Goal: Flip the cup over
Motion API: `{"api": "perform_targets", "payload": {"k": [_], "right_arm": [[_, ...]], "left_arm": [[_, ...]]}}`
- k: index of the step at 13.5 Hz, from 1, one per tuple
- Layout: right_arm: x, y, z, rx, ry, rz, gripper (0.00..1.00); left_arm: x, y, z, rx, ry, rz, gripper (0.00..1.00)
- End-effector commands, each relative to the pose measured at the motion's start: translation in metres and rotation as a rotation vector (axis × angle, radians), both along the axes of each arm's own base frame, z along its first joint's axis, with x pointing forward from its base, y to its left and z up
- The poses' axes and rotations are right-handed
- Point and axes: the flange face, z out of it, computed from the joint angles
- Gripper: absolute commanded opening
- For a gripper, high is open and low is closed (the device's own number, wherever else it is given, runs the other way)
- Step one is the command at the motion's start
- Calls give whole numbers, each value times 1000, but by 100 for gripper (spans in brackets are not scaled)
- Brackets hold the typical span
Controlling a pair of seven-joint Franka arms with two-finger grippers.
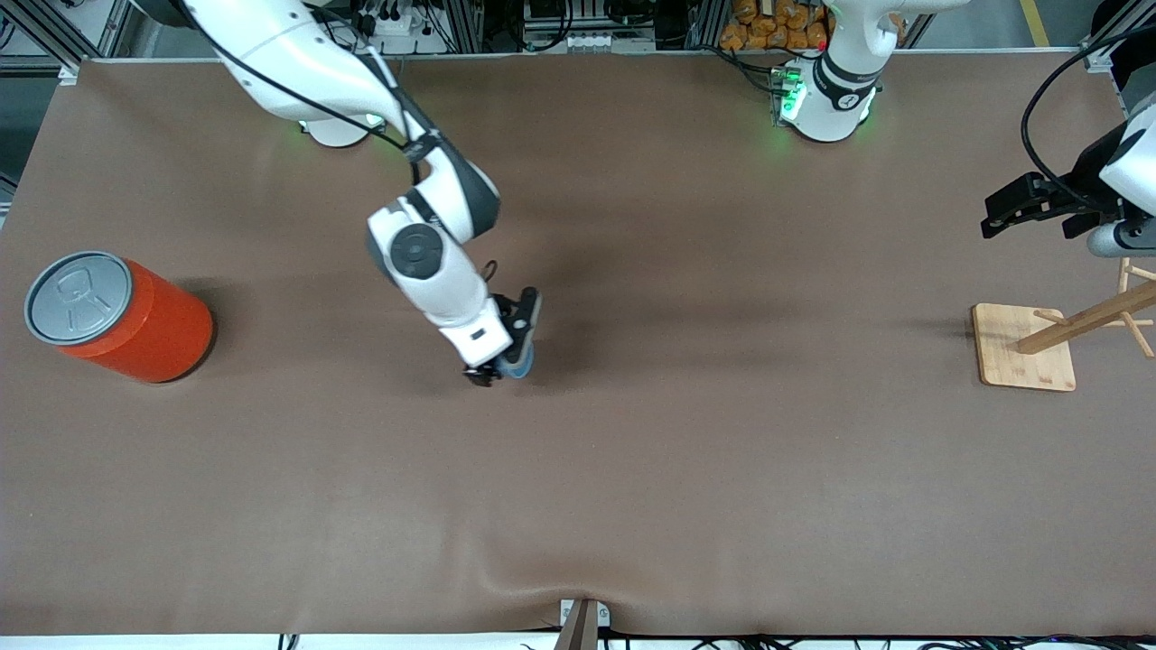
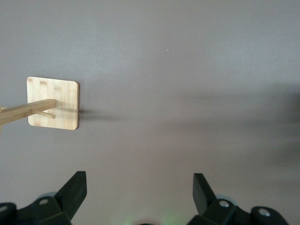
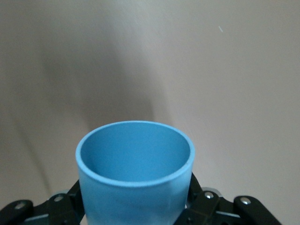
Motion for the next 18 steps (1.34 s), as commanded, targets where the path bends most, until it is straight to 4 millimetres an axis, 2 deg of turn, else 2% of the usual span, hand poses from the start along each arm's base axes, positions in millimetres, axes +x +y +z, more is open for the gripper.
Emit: {"api": "perform_targets", "payload": {"k": [1, 3, 4, 5, 6, 7, 8, 12, 15, 18], "right_arm": [[-4, 49, -26, -56, -64, 97, 59], [-22, 76, -49, -120, -98, 176, 60], [-29, 83, -56, -144, -107, 181, 60], [-36, 88, -65, -153, -104, 182, 67], [-38, 87, -74, -159, -97, 183, 81], [-38, 87, -76, -160, -94, 180, 100], [-37, 85, -76, -162, -91, 177, 100], [-28, 87, -51, -149, -103, 152, 100], [-25, 83, -12, -175, -80, 127, 100], [-27, 80, 36, -148, -37, 69, 100]], "left_arm": [[1, 1, 0, -21, 14, -10, 100], [1, 2, 0, -21, 14, -8, 100], [1, 2, 0, -21, 14, -8, 100], [1, 3, 0, -21, 14, -7, 100], [1, 3, -1, -21, 16, -7, 100], [1, 3, -1, -21, 16, -7, 100], [1, 3, -1, -21, 16, -7, 100], [2, 4, -2, -21, 17, -5, 100], [1, 4, 0, -21, 14, -5, 100], [1, 1, 3, -36, 8, -6, 100]]}}
